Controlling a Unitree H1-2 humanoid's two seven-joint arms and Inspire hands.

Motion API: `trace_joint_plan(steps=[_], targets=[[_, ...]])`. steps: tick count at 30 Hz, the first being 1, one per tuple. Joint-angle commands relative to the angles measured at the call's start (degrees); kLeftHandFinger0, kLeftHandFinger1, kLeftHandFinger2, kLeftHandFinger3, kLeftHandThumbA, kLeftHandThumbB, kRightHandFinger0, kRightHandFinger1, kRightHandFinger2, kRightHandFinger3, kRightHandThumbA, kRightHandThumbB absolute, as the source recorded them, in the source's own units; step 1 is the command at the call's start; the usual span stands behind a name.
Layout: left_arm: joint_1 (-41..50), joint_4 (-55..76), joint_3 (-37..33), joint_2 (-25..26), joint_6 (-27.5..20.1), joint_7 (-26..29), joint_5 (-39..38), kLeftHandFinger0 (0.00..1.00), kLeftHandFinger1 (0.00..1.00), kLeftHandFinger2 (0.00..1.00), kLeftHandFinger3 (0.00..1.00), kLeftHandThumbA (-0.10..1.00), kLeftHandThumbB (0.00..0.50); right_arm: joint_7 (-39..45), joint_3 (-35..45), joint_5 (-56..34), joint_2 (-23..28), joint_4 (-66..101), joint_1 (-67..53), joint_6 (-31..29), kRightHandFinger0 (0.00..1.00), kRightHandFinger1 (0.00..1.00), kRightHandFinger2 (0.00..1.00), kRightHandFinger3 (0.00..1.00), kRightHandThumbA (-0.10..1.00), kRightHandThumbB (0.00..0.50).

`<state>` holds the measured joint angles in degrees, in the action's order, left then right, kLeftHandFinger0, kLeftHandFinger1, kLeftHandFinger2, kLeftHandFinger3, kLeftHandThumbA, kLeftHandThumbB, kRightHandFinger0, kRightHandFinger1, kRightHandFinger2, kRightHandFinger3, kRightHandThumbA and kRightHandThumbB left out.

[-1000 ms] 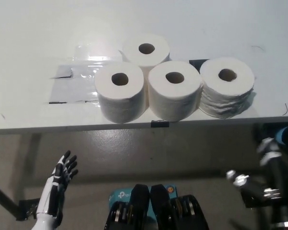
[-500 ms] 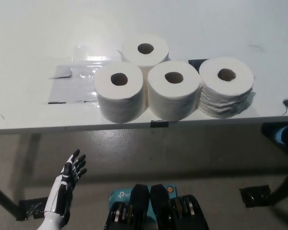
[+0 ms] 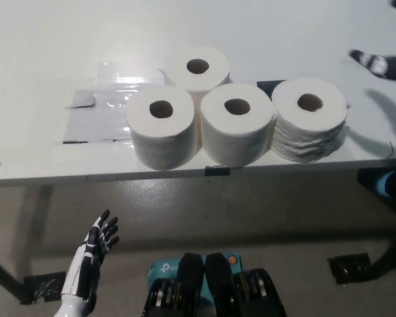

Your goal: A few rolls of toilet paper are kept infront of the robot and the robot uses its right hand to lift one of the rolls and and places it on top of the other rolls to stack it.

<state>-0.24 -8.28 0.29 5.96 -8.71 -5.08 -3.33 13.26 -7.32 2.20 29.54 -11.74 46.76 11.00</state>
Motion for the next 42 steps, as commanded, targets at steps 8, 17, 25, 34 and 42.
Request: trace_joint_plan(steps=[8, 17, 25, 34, 42], targets=[[-0.49, 3.19, 0.33, 0.64, -2.86, -0.41, 0.03, 1.00, 1.00, 1.00, 1.00, 1.00, 0.193, 25.55, -21.43, 11.24, 1.92, -34.85, 32.19, 8.11, 1.00, 1.00, 1.00, 1.00, 0.74, 0.288], [-0.26, 3.57, 0.60, 0.83, -2.89, -0.55, -0.36, 1.00, 1.00, 1.00, 1.00, 1.00, 0.191, 30.14, -26.21, 11.09, -0.10, -43.12, 37.19, 3.98, 1.00, 1.00, 1.00, 1.00, 0.68, 0.233], [-0.30, 3.22, 0.74, 1.23, -3.42, -0.88, -0.72, 1.00, 1.00, 1.00, 1.00, 1.00, 0.187, 32.77, -27.23, 13.42, -0.36, -44.96, 38.37, 4.55, 1.00, 1.00, 1.00, 1.00, 0.69, 0.325], [-0.47, 2.76, 0.77, 1.38, -3.62, -0.75, -0.70, 1.00, 1.00, 1.00, 1.00, 1.00, 0.179, 36.12, -27.18, 14.78, -1.36, -46.77, 38.04, 4.40, 1.00, 1.00, 1.00, 1.00, 0.85, 0.397], [-0.29, 3.21, 1.02, 1.38, -3.16, -0.58, -0.82, 1.00, 1.00, 1.00, 1.00, 1.00, 0.187, 37.24, -26.94, 15.86, -2.92, -46.79, 36.53, 2.06, 1.00, 1.00, 1.00, 1.00, 0.90, 0.412]])
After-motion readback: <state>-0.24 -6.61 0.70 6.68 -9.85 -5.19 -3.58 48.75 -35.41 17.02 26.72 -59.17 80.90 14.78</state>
